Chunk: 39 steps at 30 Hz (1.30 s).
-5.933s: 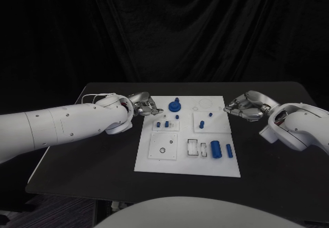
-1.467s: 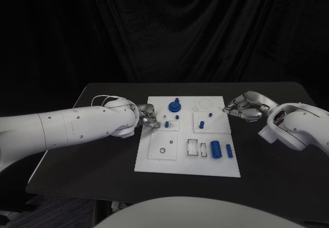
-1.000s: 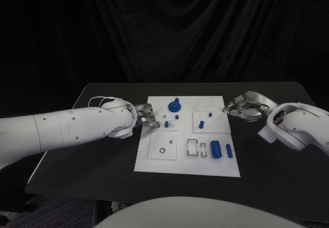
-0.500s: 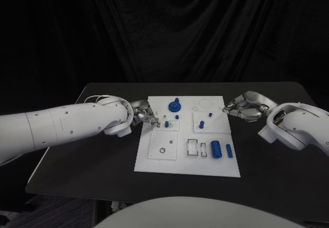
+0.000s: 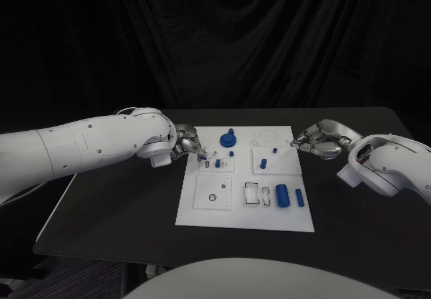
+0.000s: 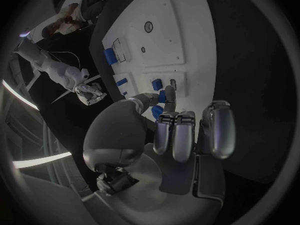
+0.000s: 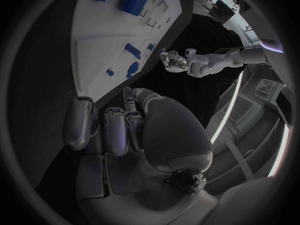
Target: Assemble the parts on the task board
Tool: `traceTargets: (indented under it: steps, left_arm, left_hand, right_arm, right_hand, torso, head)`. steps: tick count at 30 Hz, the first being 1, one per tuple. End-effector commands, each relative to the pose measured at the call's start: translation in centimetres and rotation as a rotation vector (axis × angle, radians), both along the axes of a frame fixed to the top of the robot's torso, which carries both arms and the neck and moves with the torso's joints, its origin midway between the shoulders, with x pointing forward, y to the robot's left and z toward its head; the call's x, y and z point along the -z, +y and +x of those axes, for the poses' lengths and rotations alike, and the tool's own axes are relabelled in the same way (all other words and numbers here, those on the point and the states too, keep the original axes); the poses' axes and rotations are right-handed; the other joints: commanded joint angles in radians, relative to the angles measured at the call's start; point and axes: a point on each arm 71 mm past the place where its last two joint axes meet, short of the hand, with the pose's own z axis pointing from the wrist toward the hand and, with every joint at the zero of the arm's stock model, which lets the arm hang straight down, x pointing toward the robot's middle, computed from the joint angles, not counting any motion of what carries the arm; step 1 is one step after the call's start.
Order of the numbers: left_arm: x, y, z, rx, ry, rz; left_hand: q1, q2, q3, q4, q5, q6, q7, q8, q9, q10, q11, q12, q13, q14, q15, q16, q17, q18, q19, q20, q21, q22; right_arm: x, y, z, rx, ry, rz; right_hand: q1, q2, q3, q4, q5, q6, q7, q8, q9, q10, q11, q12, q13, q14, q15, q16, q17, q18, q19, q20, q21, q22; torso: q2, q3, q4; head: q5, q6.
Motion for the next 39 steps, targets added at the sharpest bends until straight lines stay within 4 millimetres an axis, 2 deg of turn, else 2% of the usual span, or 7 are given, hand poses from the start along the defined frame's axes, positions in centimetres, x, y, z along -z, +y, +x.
traceTargets:
  steps: [1, 11, 25, 27, 29, 36, 39]
  left_arm:
    - [0.4, -0.2, -0.2, 0.021, 0.129, 0.029]
    - [0.5, -0.8, 0.6, 0.031, 0.168, 0.066]
    - [0.5, -2.3, 1.4, 0.048, 0.137, 0.052]
    - [0.4, -2.4, 1.5, 0.059, 0.117, 0.065]
    - [0.4, -2.6, 1.6, 0.076, 0.085, 0.086]
    - [0.4, -2.8, 1.9, 0.084, 0.054, 0.11]
    - [0.4, -2.8, 1.9, 0.082, 0.051, 0.12]
  left_hand:
    - [-0.003, 0.007, 0.043, -0.052, -0.007, -0.007, -0.005, 0.0, 0.0, 0.104, 0.003, 0.004, 0.262, 0.102, 0.003, 0.003, 0.263, 0.003, -0.001, 0.001, -0.011, 0.186]
    - [-0.005, 0.014, 0.046, -0.063, -0.019, -0.02, -0.001, -0.006, -0.001, 0.104, 0.007, 0.004, 0.262, 0.102, 0.006, 0.003, 0.263, 0.006, -0.008, 0.003, -0.022, 0.183]
    - [-0.01, 0.028, 0.047, -0.07, -0.053, -0.028, 0.003, -0.009, 0.0, 0.104, 0.011, 0.004, 0.262, 0.102, 0.01, 0.003, 0.263, 0.007, -0.012, 0.007, -0.028, 0.182]
    - [-0.01, 0.03, 0.046, -0.071, -0.06, -0.03, 0.004, -0.01, 0.0, 0.104, 0.012, 0.004, 0.262, 0.102, 0.011, 0.003, 0.263, 0.007, -0.012, 0.007, -0.028, 0.182]
    - [-0.019, 0.034, 0.038, -0.071, -0.097, -0.031, 0.005, -0.01, 0.0, 0.104, 0.013, 0.004, 0.262, 0.102, 0.013, 0.003, 0.263, 0.006, -0.011, 0.01, -0.027, 0.183]
    - [-0.022, 0.036, 0.035, -0.07, -0.107, -0.031, 0.005, -0.01, 0.0, 0.104, 0.014, 0.004, 0.262, 0.102, 0.013, 0.003, 0.263, 0.006, -0.01, 0.01, -0.025, 0.184]
    - [-0.027, 0.04, 0.03, -0.069, -0.133, -0.031, 0.004, -0.011, -0.002, 0.104, 0.013, 0.004, 0.262, 0.102, 0.013, 0.003, 0.263, 0.006, -0.009, 0.011, -0.024, 0.184]
  right_arm:
    - [0.2, 0.0, -0.1, 0.008, 0.011, -0.009]
    - [0.2, 0.2, 0.0, 0.006, 0.01, -0.008]
    - [0.2, 0.4, 0.1, -0.003, 0.006, -0.005]
    - [0.2, 0.4, 0.1, -0.002, 0.006, -0.005]
    - [0.2, 0.4, 0.1, -0.001, 0.006, -0.005]
    - [0.2, 0.4, 0.1, -0.003, 0.006, -0.005]
    - [0.2, 0.4, 0.1, -0.004, 0.006, -0.005]
  right_hand:
    - [0.005, -0.005, 0.001, -0.006, 0.005, -0.006, 0.001, -0.006, 0.001, -0.005, 0.0, -0.007, 0.097, 0.043, 0.001, -0.006, 0.033, 0.008, -0.005, 0.005, -0.004, 0.089]
    - [0.004, -0.005, 0.002, -0.008, 0.006, -0.006, 0.001, -0.006, 0.001, -0.007, 0.0, -0.008, 0.095, 0.042, 0.001, -0.007, 0.031, 0.009, -0.006, 0.005, -0.006, 0.088]
    - [0.004, -0.005, 0.003, -0.008, 0.007, -0.006, 0.001, -0.007, 0.001, -0.008, 0.0, -0.009, 0.094, 0.041, 0.001, -0.009, 0.029, 0.01, -0.008, 0.005, -0.011, 0.086]
    - [0.004, -0.005, 0.003, -0.008, 0.007, -0.006, 0.001, -0.007, 0.001, -0.008, 0.0, -0.009, 0.094, 0.041, 0.001, -0.009, 0.029, 0.01, -0.008, 0.005, -0.011, 0.086]
    - [0.004, -0.005, 0.003, -0.008, 0.007, -0.006, 0.001, -0.007, 0.001, -0.008, 0.0, -0.009, 0.094, 0.041, 0.001, -0.009, 0.029, 0.01, -0.008, 0.005, -0.011, 0.086]
    - [0.004, -0.006, 0.004, -0.009, 0.008, -0.007, 0.002, -0.007, 0.001, -0.009, 0.0, -0.009, 0.093, 0.04, 0.001, -0.01, 0.027, 0.01, -0.008, 0.005, -0.013, 0.085]
    - [0.004, -0.006, 0.004, -0.009, 0.008, -0.007, 0.002, -0.007, 0.001, -0.009, 0.0, -0.009, 0.093, 0.04, 0.001, -0.01, 0.027, 0.01, -0.008, 0.005, -0.013, 0.085]
  torso:
    - [0.002, -0.0007, -0.0017]
    - [0.002, 0.0013, -0.0037]
    - [0.003, 0.0007, -0.0039]
    - [0.003, 0.0004, -0.0032]
    - [0.002, 0.0, -0.002]
    - [0.003, -0.0011, -0.0029]
    - [0.002, -0.001, -0.0034]
  head:
    - [-0.001, 0.0]
    - [0.0, 0.0]
    - [0.001, 0.0]
    - [0.001, 0.0]
    - [0.0, 0.0]
    - [0.001, 0.0]
    - [0.003, 0.0]
